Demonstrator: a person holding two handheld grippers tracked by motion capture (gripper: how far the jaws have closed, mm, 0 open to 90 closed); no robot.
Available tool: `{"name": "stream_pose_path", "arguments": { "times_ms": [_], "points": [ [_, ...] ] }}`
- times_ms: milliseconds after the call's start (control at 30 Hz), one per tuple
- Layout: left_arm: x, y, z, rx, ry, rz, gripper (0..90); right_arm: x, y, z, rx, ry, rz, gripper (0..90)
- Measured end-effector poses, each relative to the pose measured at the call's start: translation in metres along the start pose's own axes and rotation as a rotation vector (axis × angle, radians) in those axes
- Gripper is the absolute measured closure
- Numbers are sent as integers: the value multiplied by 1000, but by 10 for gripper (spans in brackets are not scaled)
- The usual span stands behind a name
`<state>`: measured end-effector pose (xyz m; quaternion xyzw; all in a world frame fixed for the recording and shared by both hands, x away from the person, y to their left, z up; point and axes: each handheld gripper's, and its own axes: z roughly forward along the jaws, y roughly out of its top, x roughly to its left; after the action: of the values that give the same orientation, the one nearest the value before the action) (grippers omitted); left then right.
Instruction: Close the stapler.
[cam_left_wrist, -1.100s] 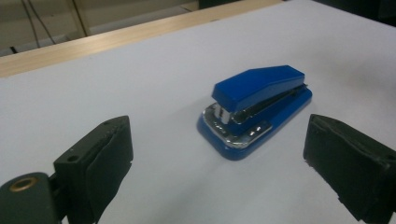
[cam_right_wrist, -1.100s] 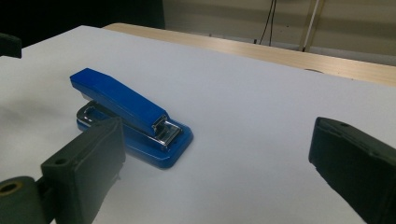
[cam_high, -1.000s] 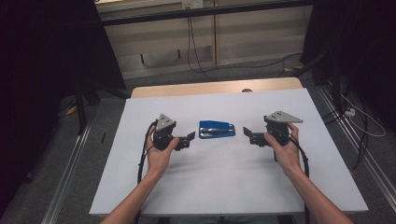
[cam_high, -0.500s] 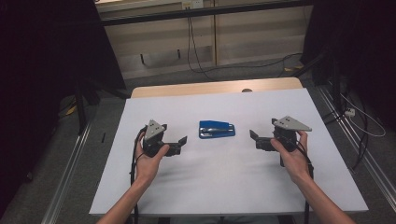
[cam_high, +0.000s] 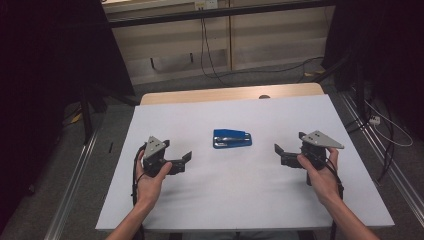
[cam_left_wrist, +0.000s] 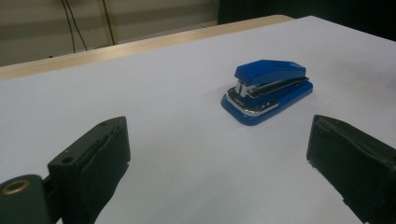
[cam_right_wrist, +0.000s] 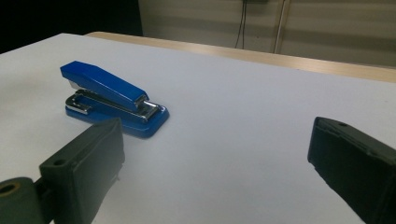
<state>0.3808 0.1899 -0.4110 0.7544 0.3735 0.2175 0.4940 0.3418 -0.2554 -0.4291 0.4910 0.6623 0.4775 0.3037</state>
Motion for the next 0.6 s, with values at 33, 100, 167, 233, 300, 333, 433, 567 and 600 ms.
{"name": "stream_pose_path", "arguments": {
  "times_ms": [33,100,167,233,300,333,433,567,600],
  "points": [
    [1,0,-2,3,1,3,63,-1,-1,-1,-2,-4,-1,37],
    [3,-1,-6,6,6,8,63,-3,-3,-5,0,-11,2,37],
    [5,-2,-10,5,9,6,63,-4,-4,-8,-1,-21,-2,37],
    [7,-3,-13,6,18,7,62,-5,-6,-11,1,-25,-8,37],
    [8,-4,-17,8,24,12,62,-6,-7,-14,4,-25,-9,37],
    [9,-5,-19,8,24,12,60,-6,-8,-16,7,-26,-14,37],
    [10,-8,-24,1,25,9,59,-8,-10,-21,0,-16,-10,33],
    [11,-13,-32,-11,22,-10,53,-9,-14,-29,-2,-27,-7,33],
    [11,-13,-34,-13,34,-4,53,-9,-14,-31,-2,-30,-8,33]
  ]
}}
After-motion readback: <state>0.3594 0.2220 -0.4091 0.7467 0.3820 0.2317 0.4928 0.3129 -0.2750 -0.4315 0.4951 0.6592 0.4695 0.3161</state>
